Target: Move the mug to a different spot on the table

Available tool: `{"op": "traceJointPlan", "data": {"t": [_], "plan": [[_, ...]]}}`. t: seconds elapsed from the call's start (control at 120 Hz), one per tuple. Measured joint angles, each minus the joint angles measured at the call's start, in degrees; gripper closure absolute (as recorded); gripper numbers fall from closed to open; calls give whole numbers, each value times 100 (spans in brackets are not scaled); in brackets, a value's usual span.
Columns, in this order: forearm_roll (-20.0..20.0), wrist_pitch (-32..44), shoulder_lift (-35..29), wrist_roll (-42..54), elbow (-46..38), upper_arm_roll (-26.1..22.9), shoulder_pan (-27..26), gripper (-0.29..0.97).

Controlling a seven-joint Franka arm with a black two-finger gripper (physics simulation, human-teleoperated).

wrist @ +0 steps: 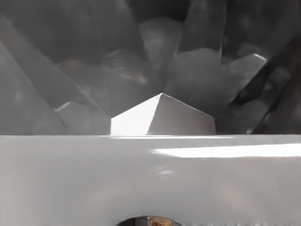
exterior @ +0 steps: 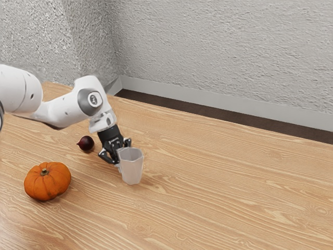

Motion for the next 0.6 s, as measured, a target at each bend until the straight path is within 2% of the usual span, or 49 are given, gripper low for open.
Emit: {"op": "traceJointPlan", "data": {"t": [0.25, 0.417, 0.6], "plan": [[33, 214, 26, 315, -134, -1, 90, 78], [33, 393, 277, 506, -76, 18, 84, 79], [21, 531, 389, 685, -56, 30, 82, 75]]}}
